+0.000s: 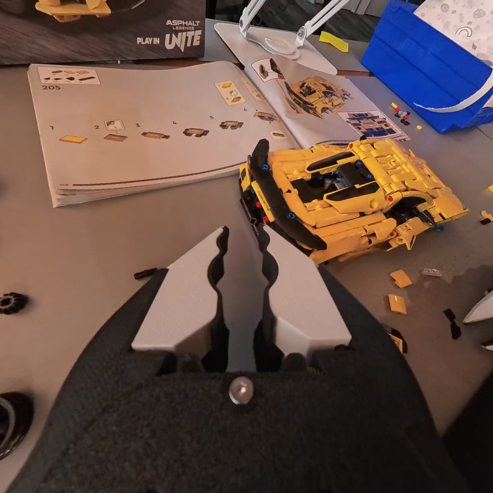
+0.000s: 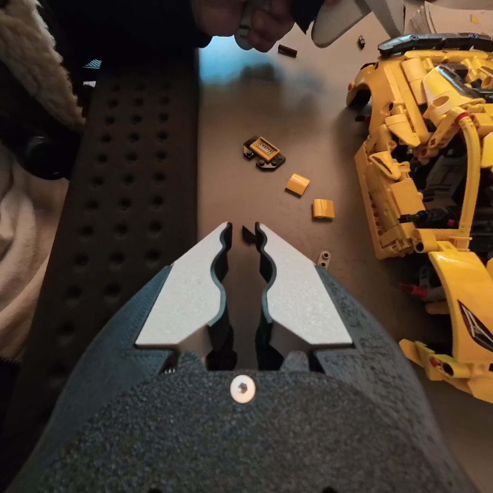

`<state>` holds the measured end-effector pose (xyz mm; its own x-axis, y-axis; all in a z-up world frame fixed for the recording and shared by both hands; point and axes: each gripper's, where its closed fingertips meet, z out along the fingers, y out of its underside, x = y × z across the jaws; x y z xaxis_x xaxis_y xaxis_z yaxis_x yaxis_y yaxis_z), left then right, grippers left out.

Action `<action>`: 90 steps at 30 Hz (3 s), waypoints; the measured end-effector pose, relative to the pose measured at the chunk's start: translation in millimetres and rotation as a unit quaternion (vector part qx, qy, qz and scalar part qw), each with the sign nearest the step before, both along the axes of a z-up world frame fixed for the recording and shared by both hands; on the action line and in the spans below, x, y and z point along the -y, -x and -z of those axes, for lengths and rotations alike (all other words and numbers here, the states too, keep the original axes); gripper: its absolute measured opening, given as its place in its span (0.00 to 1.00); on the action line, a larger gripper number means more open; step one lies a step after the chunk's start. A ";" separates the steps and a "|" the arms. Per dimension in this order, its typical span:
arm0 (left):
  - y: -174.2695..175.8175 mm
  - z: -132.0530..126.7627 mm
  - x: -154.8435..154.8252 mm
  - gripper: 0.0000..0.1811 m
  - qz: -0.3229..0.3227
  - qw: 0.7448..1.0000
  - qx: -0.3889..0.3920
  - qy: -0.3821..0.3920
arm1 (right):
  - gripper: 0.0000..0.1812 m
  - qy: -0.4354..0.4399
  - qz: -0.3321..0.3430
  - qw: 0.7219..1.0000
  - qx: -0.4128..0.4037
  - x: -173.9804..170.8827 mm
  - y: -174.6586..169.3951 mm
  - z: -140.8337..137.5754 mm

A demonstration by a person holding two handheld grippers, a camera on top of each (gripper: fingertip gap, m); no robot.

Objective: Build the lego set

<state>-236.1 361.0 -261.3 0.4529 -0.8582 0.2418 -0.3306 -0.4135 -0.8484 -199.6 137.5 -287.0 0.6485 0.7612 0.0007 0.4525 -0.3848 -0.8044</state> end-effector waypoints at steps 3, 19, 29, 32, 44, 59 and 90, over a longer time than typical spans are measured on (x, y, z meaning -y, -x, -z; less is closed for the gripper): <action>-0.1 0.8 0.2 0.12 0.001 1.000 -0.002 0.001 | 0.10 -0.009 0.002 1.000 -0.007 -0.8 -0.3 -4.3; 0.0 1.5 -0.4 0.12 0.000 1.000 -0.003 0.002 | 0.08 -0.040 0.009 0.999 0.025 -0.5 -5.4 -8.0; -0.7 0.7 2.4 0.12 0.005 1.000 -0.006 -0.005 | 0.11 -0.004 -0.001 0.998 0.070 -1.9 -3.1 13.8; -1.6 -0.2 4.5 0.12 0.009 1.000 -0.007 -0.011 | 0.11 -0.008 -0.002 0.997 0.075 -3.2 -3.6 13.6; -2.4 0.8 7.0 0.12 0.014 1.000 -0.014 -0.018 | 0.10 -0.031 -0.012 0.996 0.078 -1.0 0.2 7.9; -2.9 2.3 7.9 0.12 0.017 1.000 -0.017 -0.016 | 0.10 -0.023 -0.025 0.997 0.067 1.8 5.3 10.0; -4.5 2.8 11.6 0.12 0.025 0.999 -0.017 -0.014 | 0.13 -0.009 0.014 0.999 0.035 -4.3 -7.2 1.2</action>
